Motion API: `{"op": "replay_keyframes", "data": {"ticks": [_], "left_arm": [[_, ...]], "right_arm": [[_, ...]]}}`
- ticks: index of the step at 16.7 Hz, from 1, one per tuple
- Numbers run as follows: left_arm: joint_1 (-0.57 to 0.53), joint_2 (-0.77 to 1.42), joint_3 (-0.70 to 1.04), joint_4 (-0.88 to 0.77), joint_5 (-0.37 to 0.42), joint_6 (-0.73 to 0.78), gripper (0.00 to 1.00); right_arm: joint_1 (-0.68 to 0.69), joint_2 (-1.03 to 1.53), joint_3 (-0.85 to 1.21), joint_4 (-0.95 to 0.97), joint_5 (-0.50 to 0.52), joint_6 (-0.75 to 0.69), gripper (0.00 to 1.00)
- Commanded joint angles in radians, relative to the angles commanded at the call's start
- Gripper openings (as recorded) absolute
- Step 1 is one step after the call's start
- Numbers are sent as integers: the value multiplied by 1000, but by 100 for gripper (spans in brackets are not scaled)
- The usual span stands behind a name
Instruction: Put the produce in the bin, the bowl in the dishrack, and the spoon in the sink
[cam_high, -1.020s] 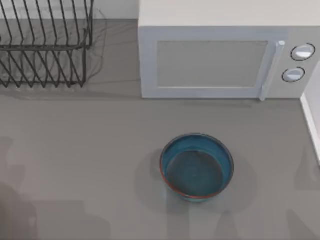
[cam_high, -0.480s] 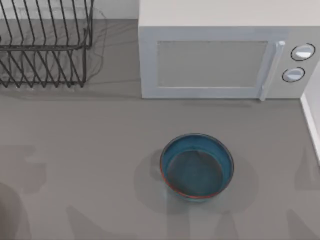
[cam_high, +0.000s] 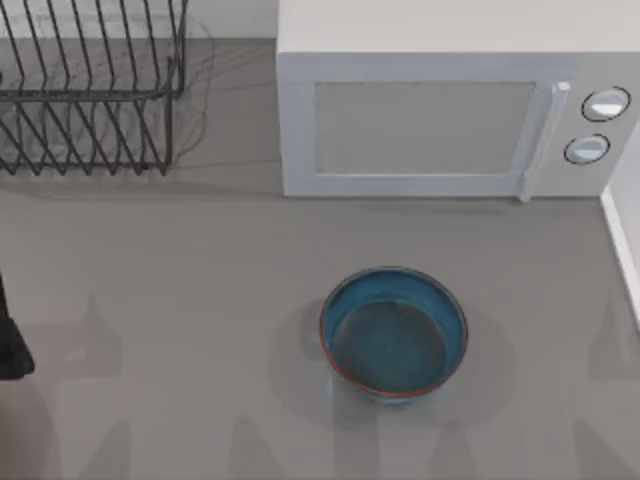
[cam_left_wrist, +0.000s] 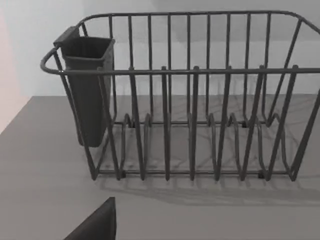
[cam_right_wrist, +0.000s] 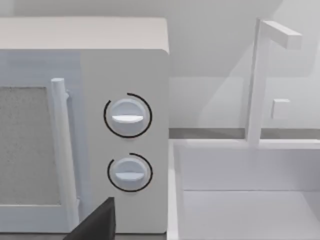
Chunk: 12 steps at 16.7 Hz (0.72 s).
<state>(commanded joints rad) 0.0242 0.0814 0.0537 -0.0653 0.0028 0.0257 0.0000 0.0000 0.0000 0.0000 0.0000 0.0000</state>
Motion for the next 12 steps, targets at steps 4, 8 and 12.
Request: {"op": "replay_keyframes", "data": {"ticks": [4,8,12], "left_arm": [[-24,-81,-54,65,-3,-26,100],[-21,-77,-51,63,-2,-24,100],[-39,-27,4,30,-2,-42,100]], "right_arm": [[0,0,0,0,0,0,100],[0,0,0,0,0,0,100],[0,0,0,0,0,0,100]]}}
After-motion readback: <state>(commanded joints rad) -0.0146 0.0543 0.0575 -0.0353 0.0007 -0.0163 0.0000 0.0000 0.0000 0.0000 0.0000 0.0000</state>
